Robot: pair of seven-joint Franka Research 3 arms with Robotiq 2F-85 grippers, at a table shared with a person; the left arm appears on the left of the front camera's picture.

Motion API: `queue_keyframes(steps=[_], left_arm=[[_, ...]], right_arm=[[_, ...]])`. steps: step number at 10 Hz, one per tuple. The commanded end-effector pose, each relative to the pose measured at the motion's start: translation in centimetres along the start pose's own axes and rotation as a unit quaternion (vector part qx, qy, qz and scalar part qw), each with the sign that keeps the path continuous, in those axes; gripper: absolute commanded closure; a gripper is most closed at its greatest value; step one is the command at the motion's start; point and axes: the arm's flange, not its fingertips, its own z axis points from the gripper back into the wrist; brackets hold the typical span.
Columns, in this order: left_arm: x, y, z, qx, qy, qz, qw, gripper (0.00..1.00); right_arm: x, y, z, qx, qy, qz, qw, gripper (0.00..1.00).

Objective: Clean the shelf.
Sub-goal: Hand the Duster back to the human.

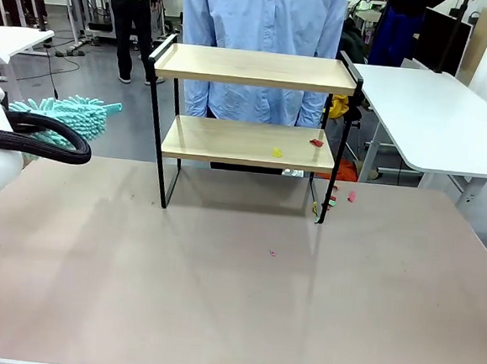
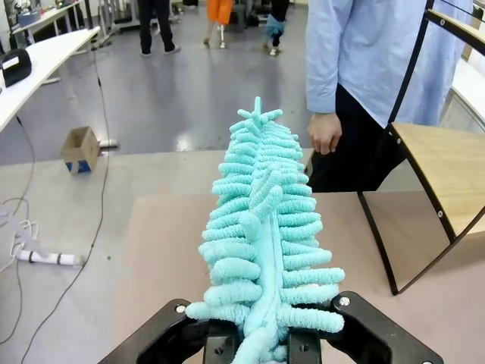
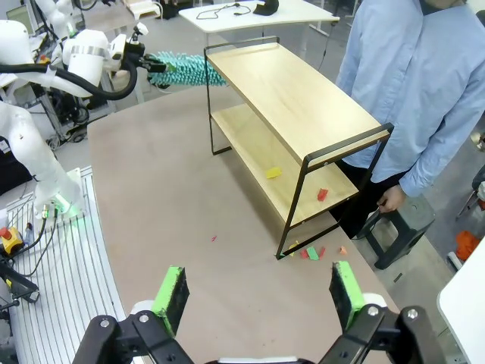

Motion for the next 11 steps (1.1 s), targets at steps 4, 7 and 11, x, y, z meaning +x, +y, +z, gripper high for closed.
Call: queue_keyframes(steps=[4, 7, 11], left_arm=[[0.88, 0.16, 0.13, -0.001, -0.001, -0.001, 1.0, 0.82], [0.88, 0.16, 0.13, -0.001, -0.001, -0.001, 1.0, 0.82], [0.88, 0.16, 0.13, -0.001, -0.001, -0.001, 1.0, 0.82]], right_arm=[[0.1, 0.01, 0.18, 0.0, 0.003, 0.001, 1.0, 0.0], [0.1, 0.01, 0.18, 0.0, 0.003, 0.001, 1.0, 0.0], [0.1, 0.01, 0.18, 0.0, 0.003, 0.001, 1.0, 0.0]])
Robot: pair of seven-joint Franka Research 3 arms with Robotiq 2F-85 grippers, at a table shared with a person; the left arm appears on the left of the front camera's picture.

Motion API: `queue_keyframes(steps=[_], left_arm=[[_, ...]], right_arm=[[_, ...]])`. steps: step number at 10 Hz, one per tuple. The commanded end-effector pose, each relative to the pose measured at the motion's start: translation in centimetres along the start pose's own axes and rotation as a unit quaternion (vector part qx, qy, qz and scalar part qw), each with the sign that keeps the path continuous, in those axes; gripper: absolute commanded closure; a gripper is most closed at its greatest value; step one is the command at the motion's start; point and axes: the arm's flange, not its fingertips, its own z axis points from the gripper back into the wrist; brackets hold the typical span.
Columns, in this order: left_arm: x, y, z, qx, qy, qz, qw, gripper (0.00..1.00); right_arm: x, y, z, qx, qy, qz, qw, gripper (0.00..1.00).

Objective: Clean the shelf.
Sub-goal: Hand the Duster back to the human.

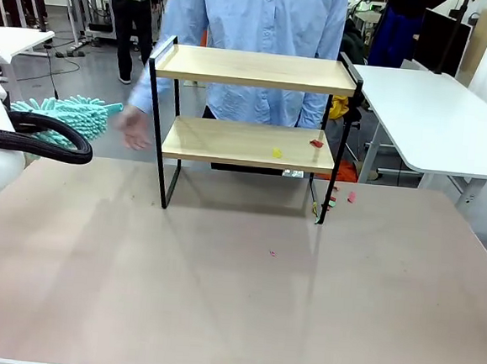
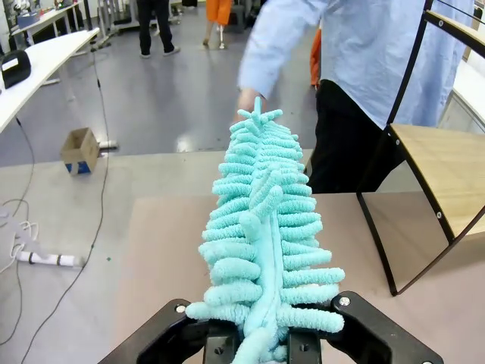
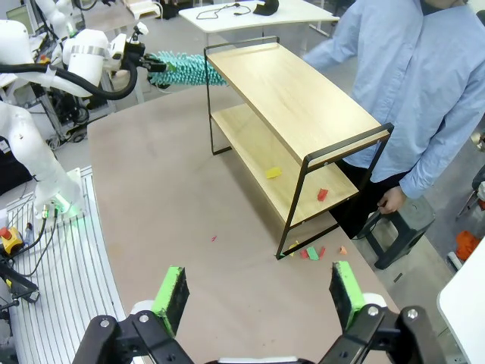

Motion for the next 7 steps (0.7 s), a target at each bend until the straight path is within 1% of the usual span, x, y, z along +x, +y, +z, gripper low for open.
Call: queue_keyframes(steps=[1, 7], left_arm=[[0.79, 0.22, 0.14, 0.0, -0.001, -0.001, 1.0, 0.82], [0.79, 0.22, 0.14, 0.0, -0.001, -0.001, 1.0, 0.82]], right_arm=[[0.1, 0.01, 0.18, 0.0, 0.003, 0.001, 1.0, 0.0], [0.1, 0.01, 0.18, 0.0, 0.003, 0.001, 1.0, 0.0]])
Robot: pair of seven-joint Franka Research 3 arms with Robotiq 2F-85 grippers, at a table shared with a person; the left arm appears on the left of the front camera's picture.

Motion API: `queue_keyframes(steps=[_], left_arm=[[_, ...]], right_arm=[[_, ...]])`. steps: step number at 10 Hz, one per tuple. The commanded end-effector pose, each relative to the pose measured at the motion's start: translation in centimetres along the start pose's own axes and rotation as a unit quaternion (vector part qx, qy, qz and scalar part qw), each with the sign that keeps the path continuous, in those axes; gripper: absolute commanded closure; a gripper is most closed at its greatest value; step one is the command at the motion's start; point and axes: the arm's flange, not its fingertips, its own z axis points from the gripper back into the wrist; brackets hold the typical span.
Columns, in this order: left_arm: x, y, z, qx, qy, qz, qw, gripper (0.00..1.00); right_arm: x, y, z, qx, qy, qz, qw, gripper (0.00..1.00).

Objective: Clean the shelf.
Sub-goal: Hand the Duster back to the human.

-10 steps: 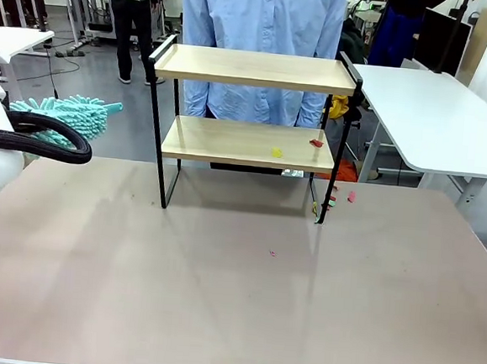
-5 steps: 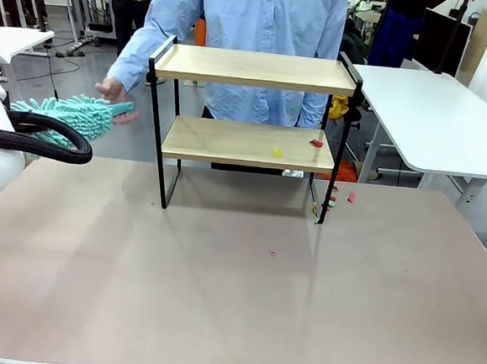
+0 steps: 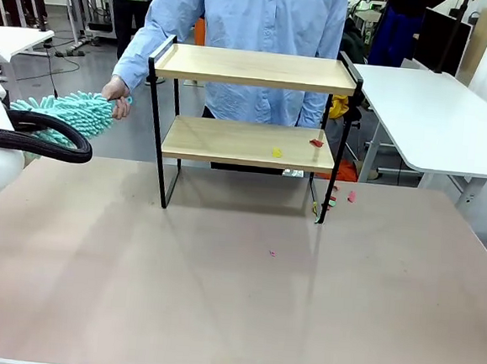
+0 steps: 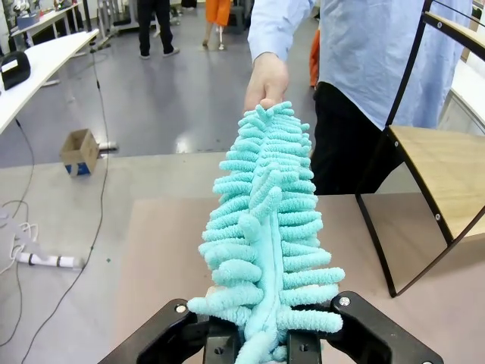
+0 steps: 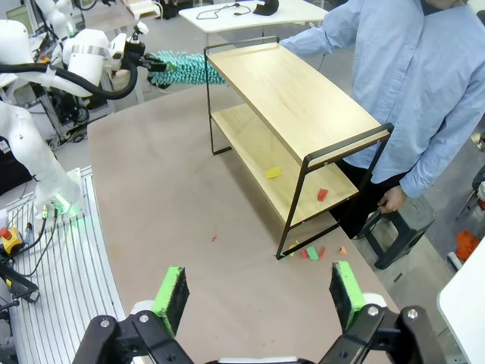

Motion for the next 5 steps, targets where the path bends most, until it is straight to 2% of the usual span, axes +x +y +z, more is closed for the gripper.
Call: queue_keyframes(steps=[1, 2, 3, 4, 5], left_arm=[[0.6, 0.3, 0.2, 0.001, 0.001, 0.0, 1.0, 0.82], [0.0, 0.0, 0.0, 0.0, 0.0, 0.0, 1.0, 0.25], [1.1, -0.1, 2.1, -0.005, -0.003, -0.005, 1.0, 0.24], [2.3, 0.1, 4.4, -0.007, -0.01, -0.005, 1.0, 0.0], [3.9, 0.5, 6.1, -0.017, -0.004, 0.013, 1.0, 0.19]], right_arm=[[0.1, 0.0, 0.2, 0.0, 0.003, 0.001, 1.0, 0.0], [0.1, 0.0, 0.2, 0.0, 0.003, 0.001, 1.0, 0.0], [0.1, 0.0, 0.2, 0.0, 0.003, 0.001, 1.0, 0.0], [0.1, 0.0, 0.2, 0.0, 0.003, 0.001, 1.0, 0.0], [0.1, 0.0, 0.2, 0.0, 0.003, 0.001, 1.0, 0.0]])
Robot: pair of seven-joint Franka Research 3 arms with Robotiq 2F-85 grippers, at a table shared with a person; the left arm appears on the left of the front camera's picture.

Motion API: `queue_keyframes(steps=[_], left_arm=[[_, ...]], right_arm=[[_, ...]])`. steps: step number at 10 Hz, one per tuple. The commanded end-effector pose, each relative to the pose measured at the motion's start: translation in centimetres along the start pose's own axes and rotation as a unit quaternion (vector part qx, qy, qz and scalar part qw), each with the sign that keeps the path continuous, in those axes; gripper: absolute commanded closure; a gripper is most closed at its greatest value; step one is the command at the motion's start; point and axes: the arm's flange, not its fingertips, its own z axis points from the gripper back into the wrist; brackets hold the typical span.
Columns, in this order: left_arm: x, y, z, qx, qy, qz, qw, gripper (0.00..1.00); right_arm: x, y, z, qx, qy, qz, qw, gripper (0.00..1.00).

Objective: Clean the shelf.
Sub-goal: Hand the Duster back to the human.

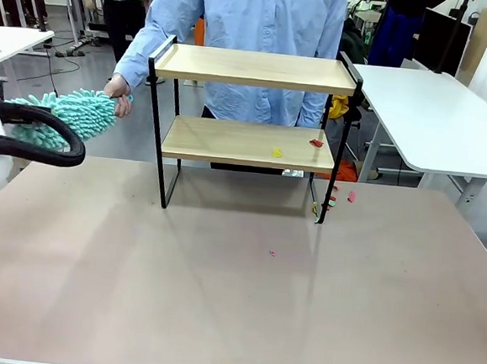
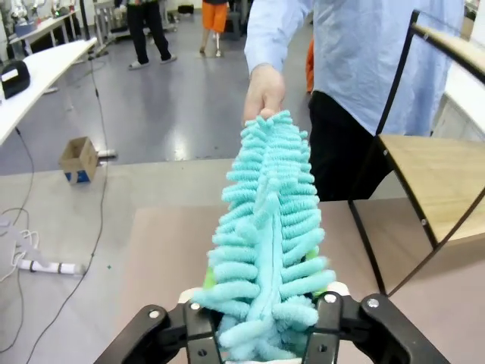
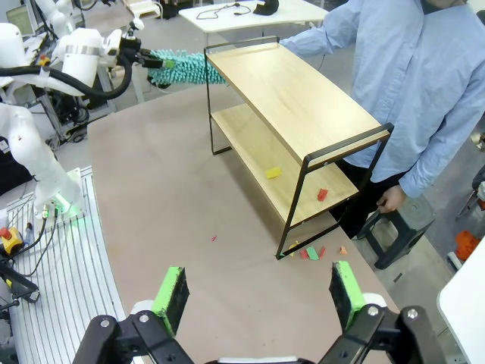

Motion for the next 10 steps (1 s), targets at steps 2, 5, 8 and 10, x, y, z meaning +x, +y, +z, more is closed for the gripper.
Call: queue_keyframes(steps=[2, 5, 8, 10], left_arm=[[6.3, 2.4, 7.5, -0.023, 0.011, 0.05, 0.998, 0.0], [13.1, 6.9, 12.8, -0.064, 0.01, 0.155, 0.986, 0.0], [15.7, 12.4, 16.6, -0.06, -0.025, 0.21, 0.976, 0.0], [15.5, 14.6, 16.2, -0.053, -0.012, 0.227, 0.972, 0.0]], right_arm=[[0.1, 0.0, 0.2, 0.0, 0.003, 0.001, 1.0, 0.0], [0.1, 0.0, 0.2, 0.0, 0.003, 0.001, 1.0, 0.0], [0.1, 0.0, 0.2, 0.0, 0.003, 0.001, 1.0, 0.0], [0.1, 0.0, 0.2, 0.0, 0.003, 0.001, 1.0, 0.0]])
